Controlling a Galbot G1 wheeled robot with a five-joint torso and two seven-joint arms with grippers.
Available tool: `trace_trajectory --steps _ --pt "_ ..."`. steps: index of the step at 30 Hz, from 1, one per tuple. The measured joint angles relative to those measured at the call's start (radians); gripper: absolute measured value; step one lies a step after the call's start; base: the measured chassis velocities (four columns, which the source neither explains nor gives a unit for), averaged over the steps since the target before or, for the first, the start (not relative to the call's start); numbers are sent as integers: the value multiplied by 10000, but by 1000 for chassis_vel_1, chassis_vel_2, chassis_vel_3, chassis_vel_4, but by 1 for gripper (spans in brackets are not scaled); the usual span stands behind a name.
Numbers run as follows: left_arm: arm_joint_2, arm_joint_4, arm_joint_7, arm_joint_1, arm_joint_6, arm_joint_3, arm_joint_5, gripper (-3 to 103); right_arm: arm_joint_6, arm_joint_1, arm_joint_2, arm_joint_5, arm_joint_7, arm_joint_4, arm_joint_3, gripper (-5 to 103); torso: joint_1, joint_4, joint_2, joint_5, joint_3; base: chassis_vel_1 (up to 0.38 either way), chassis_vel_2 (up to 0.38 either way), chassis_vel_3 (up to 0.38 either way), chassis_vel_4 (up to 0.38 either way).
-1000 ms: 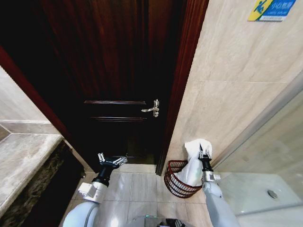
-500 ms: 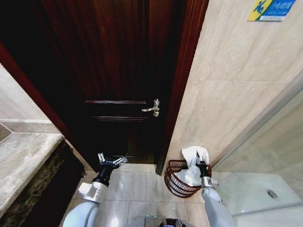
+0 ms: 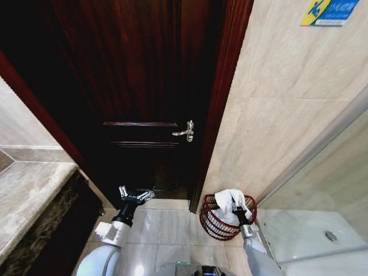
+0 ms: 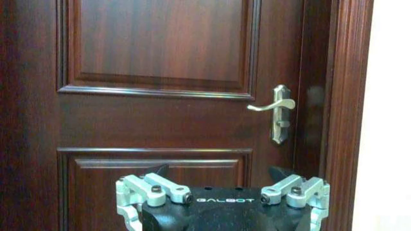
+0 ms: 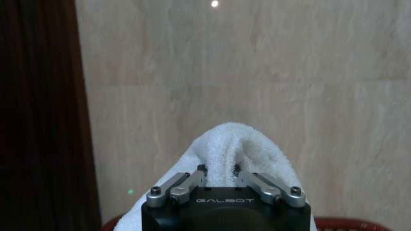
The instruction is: Discard the used towel into the hamper.
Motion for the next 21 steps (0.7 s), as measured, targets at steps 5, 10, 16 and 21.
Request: trace_trajectory --steps 5,10,16,21 --pt "0 0 0 0 0 0 0 100 1 67 36 -419 -101 -391 29 12 0 0 0 1 0 0 0 0 0" --pt "0 0 0 0 -1 0 0 100 2 72 91 -558 -222 -559 44 12 -1 1 0 0 -1 0 0 0 0" --pt "0 0 0 1 0 0 0 100 2 106 59 -761 -23 -923 79 12 -3 1 1 0 -1 -38 37 29 -31" --pt "-1 0 0 0 0 0 0 100 2 121 -8 -809 -58 -1171 84 12 1 0 0 1 0 -115 106 102 -112"
